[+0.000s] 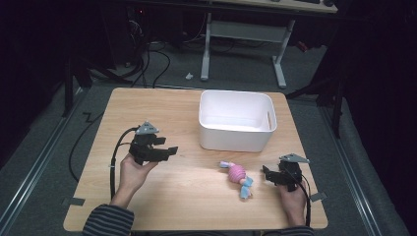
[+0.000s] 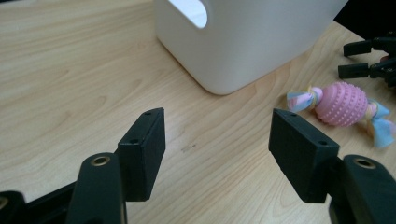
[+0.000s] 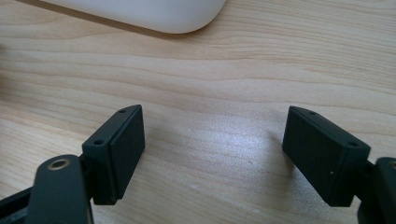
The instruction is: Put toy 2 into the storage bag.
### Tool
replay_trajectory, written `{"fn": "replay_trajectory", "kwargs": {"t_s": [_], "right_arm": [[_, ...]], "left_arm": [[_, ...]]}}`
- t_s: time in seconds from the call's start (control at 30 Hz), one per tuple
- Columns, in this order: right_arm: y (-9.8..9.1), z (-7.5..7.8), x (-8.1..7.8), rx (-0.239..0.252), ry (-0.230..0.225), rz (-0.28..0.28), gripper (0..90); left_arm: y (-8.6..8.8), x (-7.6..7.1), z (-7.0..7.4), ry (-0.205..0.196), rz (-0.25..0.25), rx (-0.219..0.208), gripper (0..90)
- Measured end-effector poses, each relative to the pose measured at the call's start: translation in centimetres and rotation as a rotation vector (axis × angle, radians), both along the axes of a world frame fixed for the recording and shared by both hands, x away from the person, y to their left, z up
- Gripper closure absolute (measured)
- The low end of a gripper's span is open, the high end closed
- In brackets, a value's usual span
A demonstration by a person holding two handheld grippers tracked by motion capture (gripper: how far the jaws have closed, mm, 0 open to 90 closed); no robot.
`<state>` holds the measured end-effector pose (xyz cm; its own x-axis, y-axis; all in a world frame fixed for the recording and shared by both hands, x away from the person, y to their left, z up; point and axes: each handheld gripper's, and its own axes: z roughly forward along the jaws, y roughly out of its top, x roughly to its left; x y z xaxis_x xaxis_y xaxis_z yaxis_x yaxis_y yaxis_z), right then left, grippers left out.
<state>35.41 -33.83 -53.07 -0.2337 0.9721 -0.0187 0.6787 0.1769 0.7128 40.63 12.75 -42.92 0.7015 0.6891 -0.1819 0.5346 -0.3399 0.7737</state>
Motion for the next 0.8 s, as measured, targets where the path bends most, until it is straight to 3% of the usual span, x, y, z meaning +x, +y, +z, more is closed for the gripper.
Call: {"fn": "replay_trajectory", "kwargs": {"t_s": [0.33,0.5,0.67,0.8], "right_arm": [[0.0,0.0,0.0,-0.001,0.0,0.0,21.3],[0.0,0.0,0.0,0.0,0.0,0.001,21.3],[0.0,0.0,0.0,-0.001,-0.001,0.001,21.4],[0.0,0.0,0.0,-0.001,-0.001,0.001,21.4]], "left_arm": [[0.4,-0.3,-2.8,0.043,0.03,0.0,36.2],[-0.1,-0.8,-4.4,0.046,0.022,0.048,34.8],[0.0,-0.8,-5.4,0.058,0.037,0.039,34.5],[0.1,-1.0,-6.8,0.084,0.052,0.056,34.4]]}}
